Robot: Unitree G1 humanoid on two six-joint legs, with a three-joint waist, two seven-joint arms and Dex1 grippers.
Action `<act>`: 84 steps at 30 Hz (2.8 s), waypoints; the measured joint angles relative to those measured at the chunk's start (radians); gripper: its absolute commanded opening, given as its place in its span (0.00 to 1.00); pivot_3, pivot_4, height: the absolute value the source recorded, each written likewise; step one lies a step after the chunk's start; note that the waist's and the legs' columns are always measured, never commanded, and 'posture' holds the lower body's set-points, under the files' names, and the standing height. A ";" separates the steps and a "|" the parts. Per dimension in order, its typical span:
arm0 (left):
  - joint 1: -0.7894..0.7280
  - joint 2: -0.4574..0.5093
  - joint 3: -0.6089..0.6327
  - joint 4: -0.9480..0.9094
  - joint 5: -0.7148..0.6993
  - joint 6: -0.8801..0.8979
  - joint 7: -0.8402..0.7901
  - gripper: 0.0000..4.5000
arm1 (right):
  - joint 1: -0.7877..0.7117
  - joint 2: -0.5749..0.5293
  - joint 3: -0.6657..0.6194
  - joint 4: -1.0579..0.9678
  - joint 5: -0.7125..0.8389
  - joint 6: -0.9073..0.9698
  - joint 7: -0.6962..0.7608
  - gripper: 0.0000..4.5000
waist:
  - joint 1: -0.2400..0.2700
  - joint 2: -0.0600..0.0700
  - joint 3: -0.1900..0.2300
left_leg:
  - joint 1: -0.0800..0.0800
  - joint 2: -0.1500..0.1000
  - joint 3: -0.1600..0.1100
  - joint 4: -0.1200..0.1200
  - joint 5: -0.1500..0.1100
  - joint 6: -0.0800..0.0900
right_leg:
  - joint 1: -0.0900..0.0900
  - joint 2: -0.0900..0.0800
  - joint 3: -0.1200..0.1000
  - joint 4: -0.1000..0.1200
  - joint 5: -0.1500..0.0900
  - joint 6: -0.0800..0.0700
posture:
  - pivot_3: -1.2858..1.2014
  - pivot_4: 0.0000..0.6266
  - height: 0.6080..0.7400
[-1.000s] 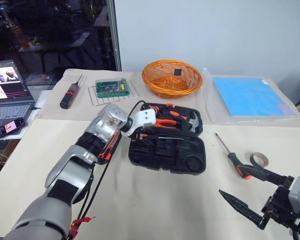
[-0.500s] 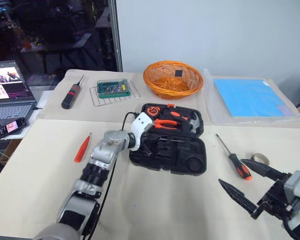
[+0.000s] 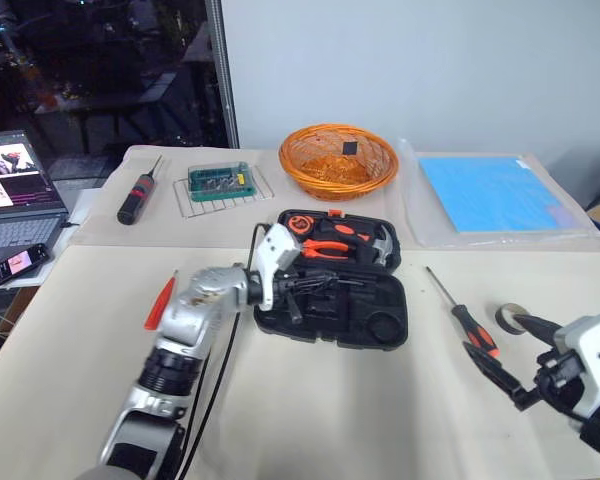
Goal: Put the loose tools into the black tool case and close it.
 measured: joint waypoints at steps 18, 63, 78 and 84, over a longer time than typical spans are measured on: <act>0.101 0.135 -0.022 -0.201 -0.157 0.075 -0.068 0.83 | -0.461 -0.182 0.453 0.521 -0.163 0.121 0.126 0.23 | -0.003 -0.004 0.007 | -0.002 -0.002 0.000 0.000 -0.002 0.003 | 0.001 0.002 0.000 -0.001 -0.001 0.008 | 0.52 0.24 1.00; 0.440 0.392 0.330 -0.346 -0.385 0.073 0.025 0.83 | -1.168 0.047 0.932 0.873 -0.478 -0.390 0.780 0.61 | -0.021 -0.007 0.017 | -0.007 -0.002 -0.001 -0.002 0.005 -0.009 | -0.009 0.004 -0.001 0.002 0.004 0.004 | 0.52 0.24 1.00; 0.518 0.392 0.331 -0.293 -0.329 -0.017 0.019 0.83 | -0.878 0.280 0.830 0.759 -0.524 -0.475 0.357 0.00 | -0.020 -0.006 0.016 | -0.006 -0.001 0.000 -0.004 0.007 -0.014 | -0.010 0.006 0.000 0.003 0.006 0.001 | 0.52 0.24 1.00; 0.561 0.392 0.372 -0.295 -0.306 -0.039 0.061 0.83 | -0.906 0.247 0.892 0.828 -0.667 -0.681 0.307 0.00 | -0.018 -0.009 0.014 | 0.010 0.001 -0.002 -0.005 -0.001 -0.015 | 0.002 0.007 -0.001 0.001 -0.005 0.002 | 0.52 0.24 1.00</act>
